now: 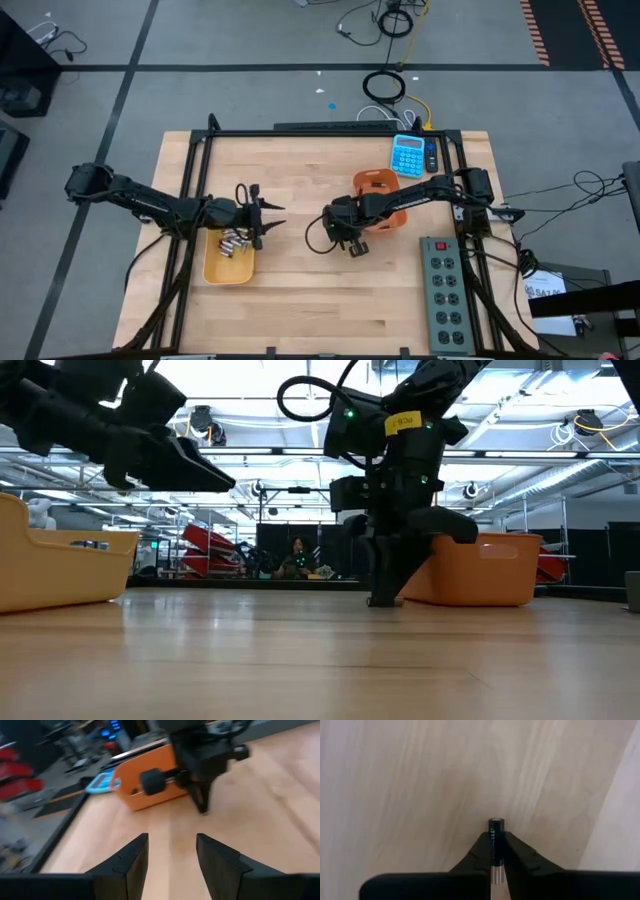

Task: Sort batteries
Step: Put the black brown battery into the orange bin

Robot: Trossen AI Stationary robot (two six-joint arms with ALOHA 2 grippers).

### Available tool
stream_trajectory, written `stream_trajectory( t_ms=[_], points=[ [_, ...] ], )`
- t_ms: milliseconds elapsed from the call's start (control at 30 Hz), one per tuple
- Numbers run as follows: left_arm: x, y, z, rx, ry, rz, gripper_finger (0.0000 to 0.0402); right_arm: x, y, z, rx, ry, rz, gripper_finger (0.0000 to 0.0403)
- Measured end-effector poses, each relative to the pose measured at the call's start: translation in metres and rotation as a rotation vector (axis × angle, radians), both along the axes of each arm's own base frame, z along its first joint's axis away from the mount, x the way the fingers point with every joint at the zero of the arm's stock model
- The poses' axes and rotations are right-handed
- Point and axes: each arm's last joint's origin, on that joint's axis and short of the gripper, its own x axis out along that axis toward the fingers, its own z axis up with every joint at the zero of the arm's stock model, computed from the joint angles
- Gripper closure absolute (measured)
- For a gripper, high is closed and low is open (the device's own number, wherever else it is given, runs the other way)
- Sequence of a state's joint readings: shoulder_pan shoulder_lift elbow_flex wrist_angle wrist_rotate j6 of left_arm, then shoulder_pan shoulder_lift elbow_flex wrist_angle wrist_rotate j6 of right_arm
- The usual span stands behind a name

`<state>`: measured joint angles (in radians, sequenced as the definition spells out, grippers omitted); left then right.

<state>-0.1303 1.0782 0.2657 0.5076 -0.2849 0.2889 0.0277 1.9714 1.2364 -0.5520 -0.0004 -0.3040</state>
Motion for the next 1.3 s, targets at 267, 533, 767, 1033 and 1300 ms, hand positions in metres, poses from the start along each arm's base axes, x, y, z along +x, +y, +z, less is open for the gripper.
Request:
stream_trajectory(
  t_ms=[267, 533, 767, 1033, 1300],
  points=[
    [0.004, 0.012, 0.007, 0.012, -0.070, -0.083, 0.0226, 0.007, 0.000, 0.009, 0.006, -0.110, -0.100, 0.0399],
    [0.004, 0.036, 0.006, 0.048, -0.067, 0.002, 0.0226, 0.009, -0.001, 0.014, -0.089, -0.166, -0.184, 0.0401],
    [0.006, 0.052, 0.006, -0.010, -0.103, -0.079, 0.0226, 0.001, 0.010, 0.050, -0.164, -0.291, -0.283, 0.0402],
    [0.006, 0.058, 0.013, 0.025, -0.167, 0.038, 0.0226, -0.069, 0.006, 0.055, -0.235, -0.390, -0.609, 0.0403],
    [0.006, 0.060, 0.017, -0.029, -0.226, 0.115, 0.0226, -0.129, -0.004, 0.042, -0.107, -0.597, -0.950, 0.0383]
  ],
)
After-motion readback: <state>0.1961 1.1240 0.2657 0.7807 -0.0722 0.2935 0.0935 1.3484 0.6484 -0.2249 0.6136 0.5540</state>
